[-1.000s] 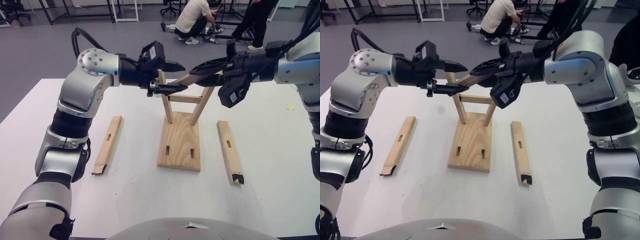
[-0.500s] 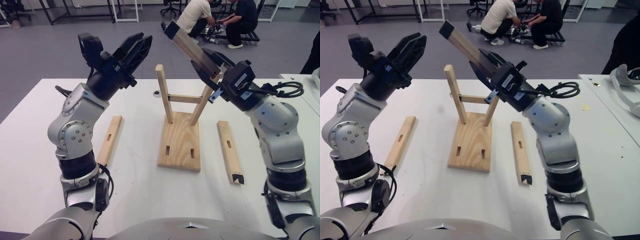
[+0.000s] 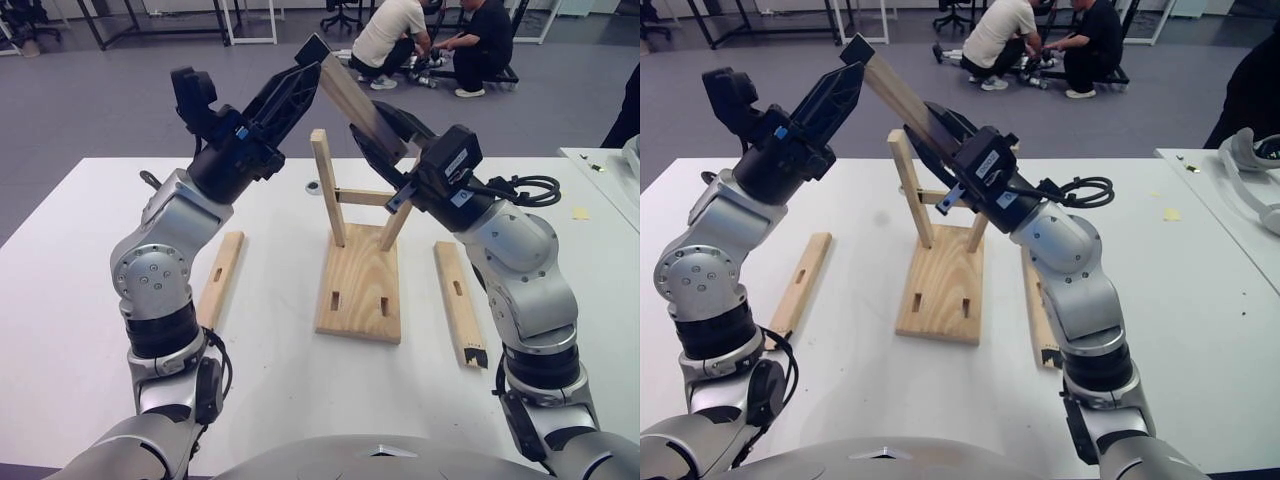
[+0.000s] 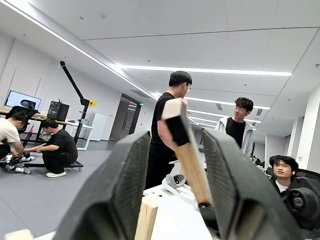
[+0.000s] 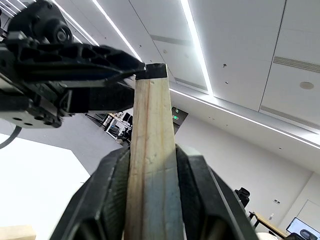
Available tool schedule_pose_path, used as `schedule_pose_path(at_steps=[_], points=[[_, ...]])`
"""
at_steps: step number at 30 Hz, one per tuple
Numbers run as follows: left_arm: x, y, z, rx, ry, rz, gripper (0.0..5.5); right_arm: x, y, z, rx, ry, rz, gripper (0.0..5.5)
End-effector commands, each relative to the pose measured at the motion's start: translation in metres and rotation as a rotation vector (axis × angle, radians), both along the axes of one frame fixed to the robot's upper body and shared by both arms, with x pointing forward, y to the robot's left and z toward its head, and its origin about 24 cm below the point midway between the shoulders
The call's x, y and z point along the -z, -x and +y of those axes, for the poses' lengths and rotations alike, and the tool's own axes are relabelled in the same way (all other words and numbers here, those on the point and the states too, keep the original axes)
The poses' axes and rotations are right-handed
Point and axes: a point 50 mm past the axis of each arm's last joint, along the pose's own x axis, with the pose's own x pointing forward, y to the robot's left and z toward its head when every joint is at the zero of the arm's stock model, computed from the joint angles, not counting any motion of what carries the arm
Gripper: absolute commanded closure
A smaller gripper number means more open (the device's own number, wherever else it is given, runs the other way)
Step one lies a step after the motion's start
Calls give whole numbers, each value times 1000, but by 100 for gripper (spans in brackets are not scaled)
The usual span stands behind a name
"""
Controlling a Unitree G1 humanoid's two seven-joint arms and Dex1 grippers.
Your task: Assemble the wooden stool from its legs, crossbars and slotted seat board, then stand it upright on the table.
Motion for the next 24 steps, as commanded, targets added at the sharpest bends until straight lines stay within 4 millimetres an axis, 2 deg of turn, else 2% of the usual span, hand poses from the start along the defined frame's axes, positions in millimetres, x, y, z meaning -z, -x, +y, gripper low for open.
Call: schedule_pose_path(at_steps=[1,9,15,18,20,21,24], points=[[-3,2,-3,37,27,2,360,-5,4,7,-47,12,-34,419],[-2,6,-6,78,54,4,499,0,1,10,-54,27,-22,419],[1,5,-3,59,68,16,509,4,1,9,-51,27,-6,419],[8,5,6,19,40,38,509,16,1,10,-57,52,80,343],[19,7,19,-52,-19,79,509,27,-2,3,13,65,144,304],[30,7,32,-120,-63,115,509,34,-3,-3,58,64,178,293],[71,6,97,-456,-195,277,509,55,2,-19,147,71,263,237]])
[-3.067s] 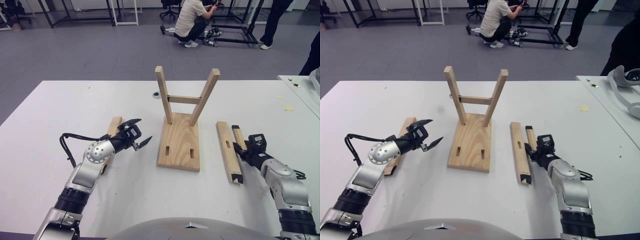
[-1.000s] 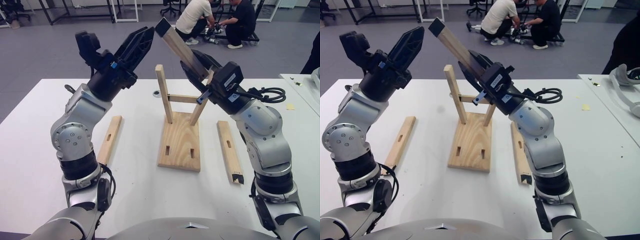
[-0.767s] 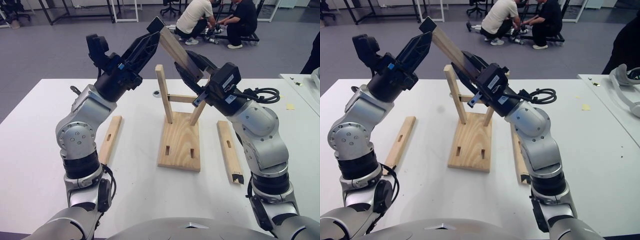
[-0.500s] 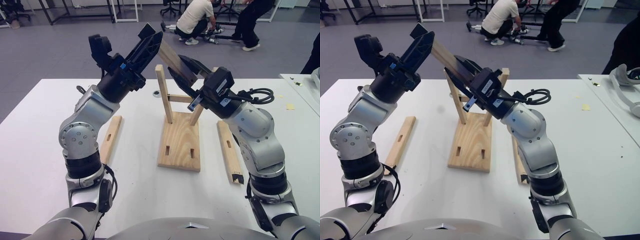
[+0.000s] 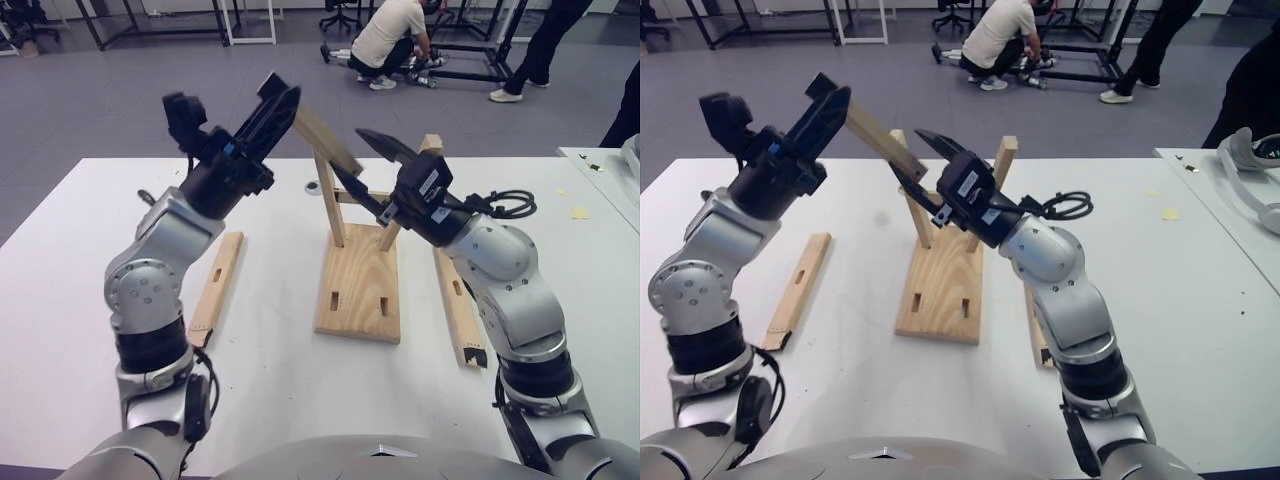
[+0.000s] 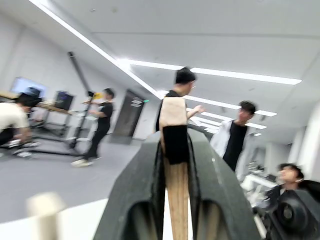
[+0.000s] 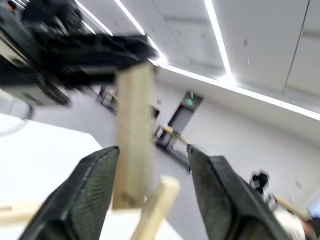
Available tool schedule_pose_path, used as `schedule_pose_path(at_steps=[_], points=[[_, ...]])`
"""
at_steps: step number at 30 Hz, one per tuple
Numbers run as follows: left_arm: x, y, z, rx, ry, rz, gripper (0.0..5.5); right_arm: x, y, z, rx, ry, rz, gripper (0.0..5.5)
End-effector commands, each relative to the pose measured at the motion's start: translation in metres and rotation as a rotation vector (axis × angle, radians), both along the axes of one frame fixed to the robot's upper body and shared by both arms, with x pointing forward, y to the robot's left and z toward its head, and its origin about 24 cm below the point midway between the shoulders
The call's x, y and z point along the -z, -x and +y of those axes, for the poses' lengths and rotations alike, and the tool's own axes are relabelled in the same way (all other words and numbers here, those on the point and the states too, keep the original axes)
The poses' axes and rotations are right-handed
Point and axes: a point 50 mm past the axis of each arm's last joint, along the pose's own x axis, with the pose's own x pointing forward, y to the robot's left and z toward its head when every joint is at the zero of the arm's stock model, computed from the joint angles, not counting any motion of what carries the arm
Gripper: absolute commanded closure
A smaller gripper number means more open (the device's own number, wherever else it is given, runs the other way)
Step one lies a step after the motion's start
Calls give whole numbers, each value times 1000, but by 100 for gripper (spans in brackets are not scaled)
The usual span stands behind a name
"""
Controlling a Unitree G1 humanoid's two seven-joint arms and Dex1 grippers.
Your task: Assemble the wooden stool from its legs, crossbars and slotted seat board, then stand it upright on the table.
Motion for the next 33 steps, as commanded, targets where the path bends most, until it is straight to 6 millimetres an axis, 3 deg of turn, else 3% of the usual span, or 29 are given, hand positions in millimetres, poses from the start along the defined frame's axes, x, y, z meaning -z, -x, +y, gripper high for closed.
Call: schedule_pose_path(at_steps=[1,3,5,8,13,25,33], points=[[50,2,84,-428,-149,214,509,23,5,-21,122,21,91,232],[77,5,117,-597,-128,318,509,35,8,-29,172,13,137,232],[95,6,129,-645,-75,376,509,46,10,-30,190,7,168,232],[116,15,132,-665,-16,445,509,60,15,-30,195,4,206,232],[140,33,123,-679,-72,508,509,67,16,-37,234,1,220,232],[137,39,111,-704,-100,516,509,74,20,-34,229,40,223,232],[146,40,110,-794,-264,530,509,74,22,-33,239,55,217,232]])
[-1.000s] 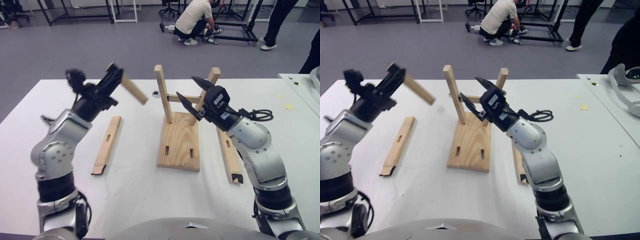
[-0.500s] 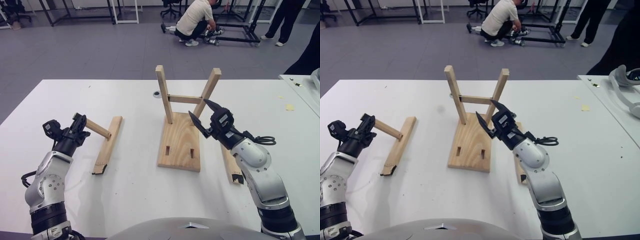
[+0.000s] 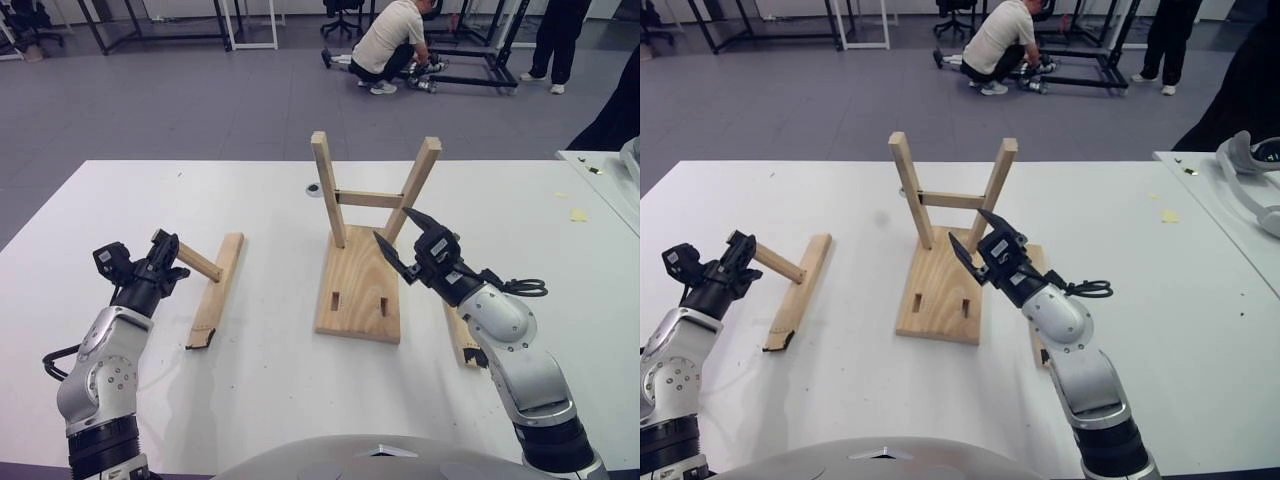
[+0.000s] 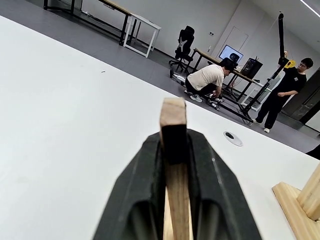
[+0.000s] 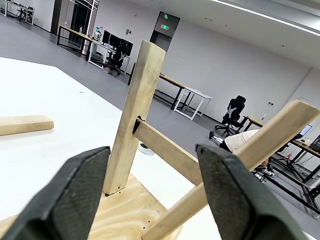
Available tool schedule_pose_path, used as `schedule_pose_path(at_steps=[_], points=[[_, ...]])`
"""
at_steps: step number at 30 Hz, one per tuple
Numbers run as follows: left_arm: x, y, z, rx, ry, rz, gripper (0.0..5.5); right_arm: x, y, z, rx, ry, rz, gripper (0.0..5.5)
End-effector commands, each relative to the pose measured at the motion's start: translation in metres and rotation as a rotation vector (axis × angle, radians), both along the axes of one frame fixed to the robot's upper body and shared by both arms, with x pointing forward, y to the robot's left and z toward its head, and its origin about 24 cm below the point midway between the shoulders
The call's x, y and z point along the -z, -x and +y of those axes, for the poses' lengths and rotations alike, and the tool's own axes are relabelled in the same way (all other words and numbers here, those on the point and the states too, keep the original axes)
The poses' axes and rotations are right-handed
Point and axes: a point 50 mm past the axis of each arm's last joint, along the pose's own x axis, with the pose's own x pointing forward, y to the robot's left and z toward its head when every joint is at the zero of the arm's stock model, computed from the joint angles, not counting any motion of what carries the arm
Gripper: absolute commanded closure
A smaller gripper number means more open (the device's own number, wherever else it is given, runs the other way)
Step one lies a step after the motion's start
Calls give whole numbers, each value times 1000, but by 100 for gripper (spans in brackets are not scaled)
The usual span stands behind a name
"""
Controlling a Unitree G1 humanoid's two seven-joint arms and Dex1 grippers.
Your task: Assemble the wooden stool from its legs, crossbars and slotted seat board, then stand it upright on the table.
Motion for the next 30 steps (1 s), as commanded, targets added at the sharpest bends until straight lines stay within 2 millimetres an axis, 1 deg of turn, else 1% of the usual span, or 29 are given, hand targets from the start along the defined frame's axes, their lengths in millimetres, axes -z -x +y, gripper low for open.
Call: schedule_pose_path(at_steps=[1,4,8,9,13,17,19,20,22,23,26,30], points=[[16,2,-3,-50,-121,100,509,0,1,-1,16,17,-9,232],[31,6,-16,-69,-193,157,509,0,1,-2,25,34,-13,232],[55,15,-45,-46,-289,242,509,1,1,-3,27,65,-13,232],[61,17,-47,-51,-302,261,509,2,1,-3,25,78,-14,232],[81,28,-46,-78,-377,358,509,4,1,-6,31,112,-15,232],[93,29,-54,-3,-412,416,509,6,0,-5,27,125,-16,232],[94,28,-56,13,-407,418,509,6,0,-4,27,128,-17,232],[91,26,-56,1,-414,407,509,6,0,-4,28,129,-18,232],[80,18,-52,-16,-423,350,509,6,0,-3,27,128,-23,232],[74,15,-50,-25,-431,324,481,6,0,-2,26,128,-26,232],[60,8,-46,-19,-455,272,435,6,-1,-1,25,126,-32,232],[48,8,-46,19,-469,261,376,6,-2,0,28,121,-35,232]])
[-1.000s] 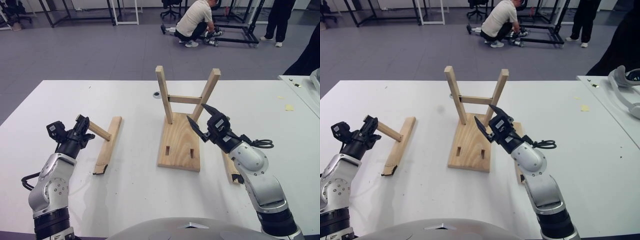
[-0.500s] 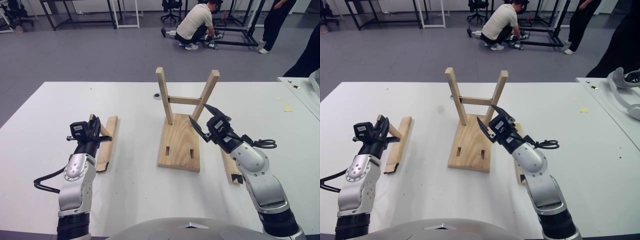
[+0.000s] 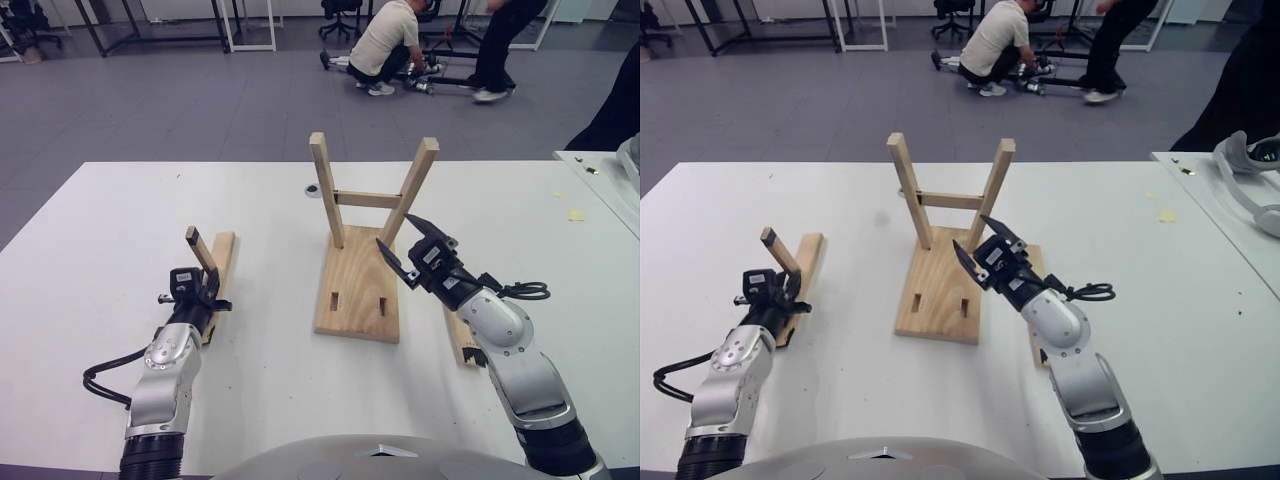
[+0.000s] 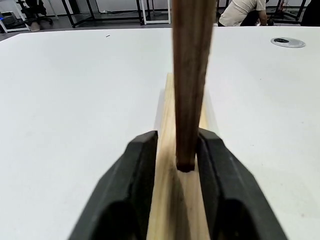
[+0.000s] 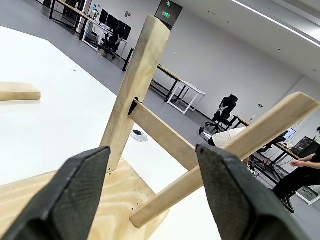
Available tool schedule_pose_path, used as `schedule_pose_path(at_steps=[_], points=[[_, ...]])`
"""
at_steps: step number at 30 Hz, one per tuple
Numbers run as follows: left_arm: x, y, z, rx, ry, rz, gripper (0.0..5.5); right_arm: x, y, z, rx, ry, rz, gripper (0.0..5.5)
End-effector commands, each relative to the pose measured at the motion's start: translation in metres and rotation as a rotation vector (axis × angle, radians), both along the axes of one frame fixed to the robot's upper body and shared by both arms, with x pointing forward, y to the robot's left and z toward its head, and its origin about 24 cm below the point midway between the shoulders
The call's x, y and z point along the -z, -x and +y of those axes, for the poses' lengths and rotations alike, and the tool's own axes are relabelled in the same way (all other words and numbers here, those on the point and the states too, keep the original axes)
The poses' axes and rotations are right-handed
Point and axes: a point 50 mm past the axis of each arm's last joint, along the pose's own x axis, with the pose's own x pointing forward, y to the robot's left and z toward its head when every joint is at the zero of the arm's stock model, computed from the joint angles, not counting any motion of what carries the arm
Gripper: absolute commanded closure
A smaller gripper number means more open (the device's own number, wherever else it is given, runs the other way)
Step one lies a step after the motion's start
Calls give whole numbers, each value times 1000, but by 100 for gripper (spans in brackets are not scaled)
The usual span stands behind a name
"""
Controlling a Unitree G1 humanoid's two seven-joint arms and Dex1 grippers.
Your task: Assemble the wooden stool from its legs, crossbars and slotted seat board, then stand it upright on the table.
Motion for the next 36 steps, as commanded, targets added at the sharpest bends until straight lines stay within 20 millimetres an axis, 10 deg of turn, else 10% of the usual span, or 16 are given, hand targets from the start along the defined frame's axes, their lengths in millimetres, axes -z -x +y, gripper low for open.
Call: schedule_pose_path(at_steps=[1,11,28,32,36], points=[[-9,4,2,37,-20,33,358,-4,-3,2,-1,0,-24,232],[-31,17,6,131,-51,295,206,-2,-3,5,15,-12,-17,232],[-7,27,16,190,-97,413,344,-5,-9,11,30,-35,-15,232],[-51,-2,12,271,31,115,344,-15,-13,4,64,-262,58,232],[-129,-22,18,434,62,-220,346,-69,-30,-3,-64,-810,142,232]])
